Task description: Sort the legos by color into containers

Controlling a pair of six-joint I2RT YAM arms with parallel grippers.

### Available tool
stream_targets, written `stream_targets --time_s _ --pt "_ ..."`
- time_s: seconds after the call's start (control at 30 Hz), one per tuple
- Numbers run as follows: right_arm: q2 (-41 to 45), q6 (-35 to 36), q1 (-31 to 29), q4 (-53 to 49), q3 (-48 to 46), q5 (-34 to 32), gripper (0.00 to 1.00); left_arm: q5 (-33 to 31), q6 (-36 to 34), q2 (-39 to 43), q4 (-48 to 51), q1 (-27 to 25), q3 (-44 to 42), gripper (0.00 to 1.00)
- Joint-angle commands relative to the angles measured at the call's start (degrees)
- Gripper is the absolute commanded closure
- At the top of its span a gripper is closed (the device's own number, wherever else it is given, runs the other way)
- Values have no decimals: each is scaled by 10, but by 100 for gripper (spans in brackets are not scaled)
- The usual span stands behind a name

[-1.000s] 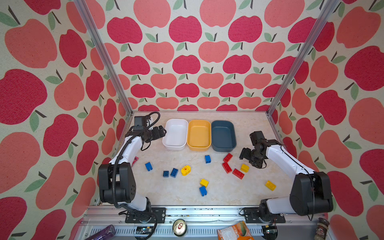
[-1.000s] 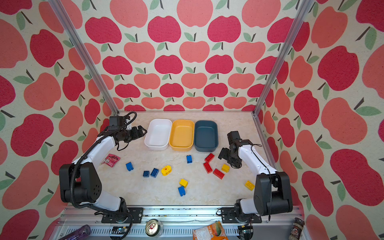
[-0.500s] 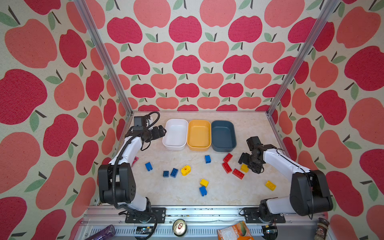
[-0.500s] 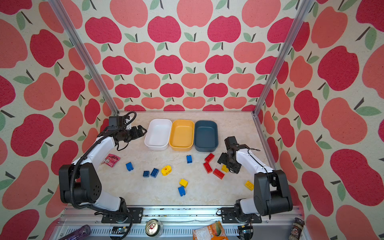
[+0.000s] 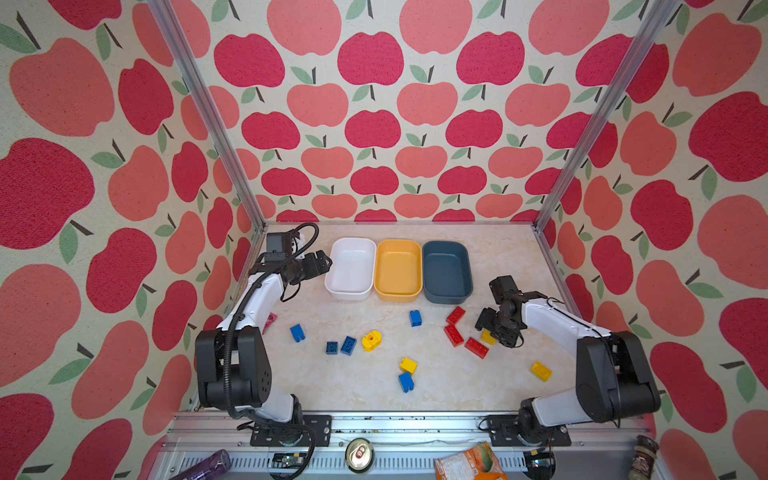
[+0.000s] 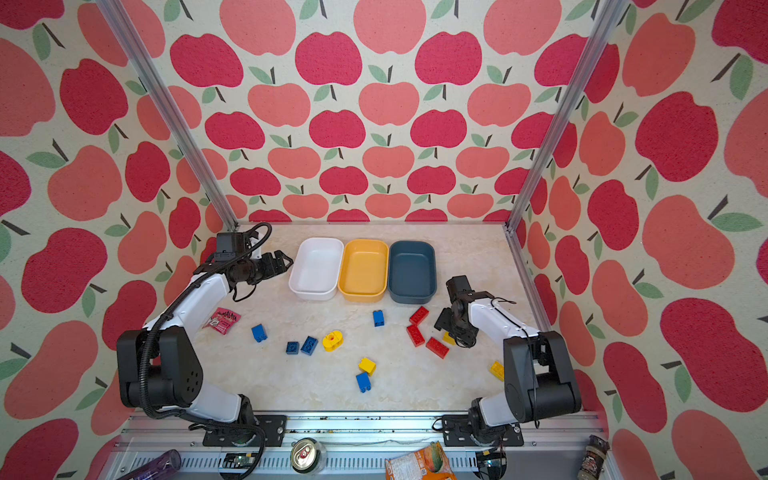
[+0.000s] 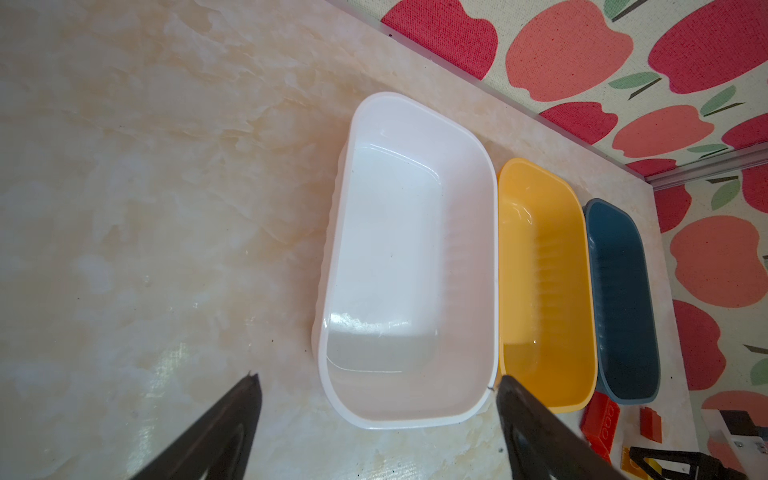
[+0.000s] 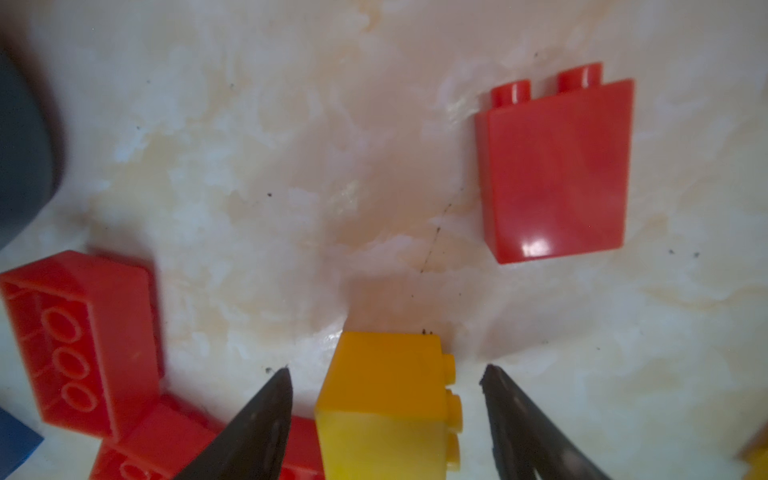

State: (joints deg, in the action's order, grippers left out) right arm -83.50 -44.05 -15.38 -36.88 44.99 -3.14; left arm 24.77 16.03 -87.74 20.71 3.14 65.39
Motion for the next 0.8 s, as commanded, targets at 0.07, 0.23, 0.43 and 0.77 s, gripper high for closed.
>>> stream_targets --time_s 0.07,0.23,0.43,0.77 --pt "-8 -4 -3 2 -12 -7 33 7 7 12 -3 3 -6 9" --pt "-7 -4 -4 4 -15 -9 48 5 7 12 -2 4 -6 9" --pt "-2 -3 -4 2 -11 -9 66 4 8 15 -2 4 -7 9" --pt "49 5 -48 -47 61 -19 72 5 17 37 -16 7 -33 8"
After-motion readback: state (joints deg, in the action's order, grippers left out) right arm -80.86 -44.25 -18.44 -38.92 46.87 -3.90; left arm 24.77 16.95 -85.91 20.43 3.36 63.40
